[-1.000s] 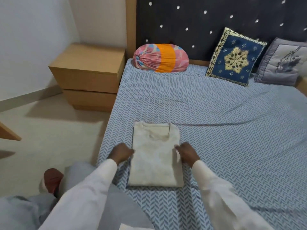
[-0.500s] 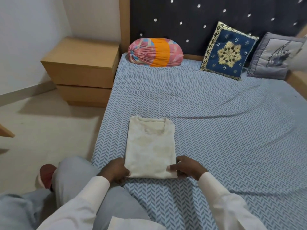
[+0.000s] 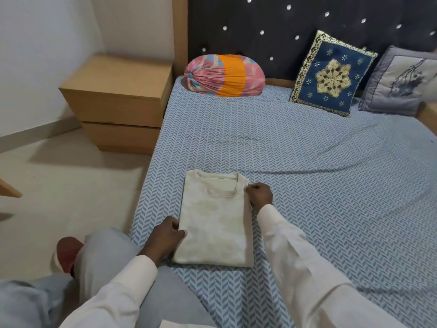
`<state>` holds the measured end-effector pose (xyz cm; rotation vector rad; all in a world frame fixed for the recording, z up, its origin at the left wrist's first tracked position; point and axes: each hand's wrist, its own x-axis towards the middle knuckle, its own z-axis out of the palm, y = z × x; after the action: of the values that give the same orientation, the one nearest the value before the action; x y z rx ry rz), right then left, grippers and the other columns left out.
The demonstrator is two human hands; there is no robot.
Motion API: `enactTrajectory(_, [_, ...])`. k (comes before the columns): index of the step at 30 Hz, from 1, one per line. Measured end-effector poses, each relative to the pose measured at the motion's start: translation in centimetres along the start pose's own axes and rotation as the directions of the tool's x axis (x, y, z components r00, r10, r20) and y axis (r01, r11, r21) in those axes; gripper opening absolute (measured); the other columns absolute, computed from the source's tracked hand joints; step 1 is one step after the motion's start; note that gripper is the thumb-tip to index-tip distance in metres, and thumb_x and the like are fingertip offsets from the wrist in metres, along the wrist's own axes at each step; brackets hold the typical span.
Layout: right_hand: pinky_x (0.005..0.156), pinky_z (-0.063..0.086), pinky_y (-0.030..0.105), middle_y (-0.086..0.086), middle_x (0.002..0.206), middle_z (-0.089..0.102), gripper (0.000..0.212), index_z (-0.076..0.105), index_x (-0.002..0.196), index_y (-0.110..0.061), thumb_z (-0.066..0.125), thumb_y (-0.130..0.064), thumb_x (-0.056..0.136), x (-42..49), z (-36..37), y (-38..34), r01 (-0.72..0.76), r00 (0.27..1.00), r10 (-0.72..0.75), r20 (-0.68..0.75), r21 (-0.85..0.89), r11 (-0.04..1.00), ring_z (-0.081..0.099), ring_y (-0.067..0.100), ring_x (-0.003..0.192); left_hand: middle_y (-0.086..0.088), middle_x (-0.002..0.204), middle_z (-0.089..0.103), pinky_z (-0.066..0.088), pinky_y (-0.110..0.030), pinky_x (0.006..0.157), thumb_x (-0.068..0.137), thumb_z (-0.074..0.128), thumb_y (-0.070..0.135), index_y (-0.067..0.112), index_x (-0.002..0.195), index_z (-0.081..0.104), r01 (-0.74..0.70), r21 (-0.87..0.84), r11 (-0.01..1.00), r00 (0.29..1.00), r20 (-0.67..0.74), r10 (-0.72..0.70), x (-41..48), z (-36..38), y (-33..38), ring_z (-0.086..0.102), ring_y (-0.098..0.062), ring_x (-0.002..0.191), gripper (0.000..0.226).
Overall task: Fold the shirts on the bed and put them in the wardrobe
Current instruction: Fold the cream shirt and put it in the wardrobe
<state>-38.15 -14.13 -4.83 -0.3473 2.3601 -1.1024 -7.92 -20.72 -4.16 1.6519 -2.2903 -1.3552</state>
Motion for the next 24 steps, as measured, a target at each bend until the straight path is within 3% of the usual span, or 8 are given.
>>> enactTrajectory(5, [0.068, 0.039, 0.026, 0.002, 0.084, 0.065, 0.001, 0.065, 0.085, -0.016, 0.065, -0.015, 0.084, 1.0, 0.5, 0.3, 0.038, 0.999, -0.038, -0.021, 0.021, 0.999, 0.058, 0.022, 0.082, -0.002, 0.096, 0.059, 0.045, -0.031, 0.078, 0.089, 0.067, 0.034, 0.015, 0.104, 0.053, 0.014, -0.031, 0.999, 1.0, 0.004, -0.014, 0.5, 0.2, -0.2, 0.057, -0.021, 0.09, 0.028])
enactTrajectory(10, [0.079, 0.049, 0.037, 0.002, 0.085, 0.064, 0.004, 0.06, 0.083, -0.019, 0.058, -0.016, 0.084, 1.2, 1.2, 0.6, -0.002, 0.999, 0.008, -0.054, 0.102, 0.995, 0.057, 0.023, 0.084, -0.001, 0.097, 0.058, 0.042, -0.029, 0.075, 0.088, 0.067, 0.033, 0.016, 0.106, 0.053, 0.01, -0.034, 0.999, 1.0, 0.004, -0.01, 0.7, 0.2, -0.3, 0.056, -0.019, 0.089, 0.028])
enactTrajectory(15, [0.068, 0.046, 0.031, -0.001, 0.079, 0.066, 0.01, 0.068, 0.084, -0.018, 0.066, -0.027, 0.085, 1.5, 0.7, -0.1, 0.01, 1.0, -0.012, 0.007, 0.19, 0.982, 0.056, 0.017, 0.071, -0.001, 0.097, 0.059, 0.044, -0.03, 0.075, 0.088, 0.067, 0.034, 0.017, 0.104, 0.053, 0.023, -0.043, 0.999, 1.0, 0.016, -0.022, 0.8, 0.2, -0.4, 0.057, -0.018, 0.089, 0.027])
enactTrajectory(18, [0.066, 0.048, 0.029, 0.001, 0.082, 0.067, 0.009, 0.071, 0.093, -0.017, 0.064, -0.023, 0.09, 2.3, 0.5, -0.9, 0.017, 0.999, -0.025, 0.043, 0.184, 0.983, 0.057, 0.016, 0.07, 0.0, 0.095, 0.059, 0.042, -0.029, 0.072, 0.088, 0.067, 0.034, 0.017, 0.102, 0.053, 0.018, -0.033, 0.999, 1.0, 0.009, -0.017, 0.8, 0.2, -0.3, 0.056, -0.017, 0.087, 0.026])
enactTrajectory(21, [0.051, 0.04, 0.024, 0.004, 0.07, 0.06, 0.009, 0.068, 0.084, -0.015, 0.064, -0.014, 0.092, 2.9, 0.6, -1.3, -0.029, 0.993, -0.005, 0.12, 0.285, 0.958, 0.047, 0.016, 0.058, 0.002, 0.091, 0.057, 0.04, -0.028, 0.07, 0.089, 0.067, 0.031, 0.017, 0.1, 0.053, 0.012, -0.029, 1.0, 1.0, 0.005, -0.012, 0.7, 0.2, -0.2, 0.055, -0.015, 0.084, 0.023])
enactTrajectory(24, [0.053, 0.04, 0.026, 0.005, 0.07, 0.06, 0.016, 0.064, 0.077, -0.019, 0.061, -0.014, 0.092, 3.4, 1.0, -1.0, -0.048, 0.997, 0.027, 0.077, 0.281, 0.959, 0.049, 0.018, 0.058, 0.004, 0.091, 0.057, 0.039, -0.028, 0.07, 0.089, 0.067, 0.031, 0.017, 0.101, 0.053, 0.014, -0.032, 0.999, 1.0, 0.005, -0.014, 0.6, 0.2, 0.0, 0.054, -0.015, 0.085, 0.023])
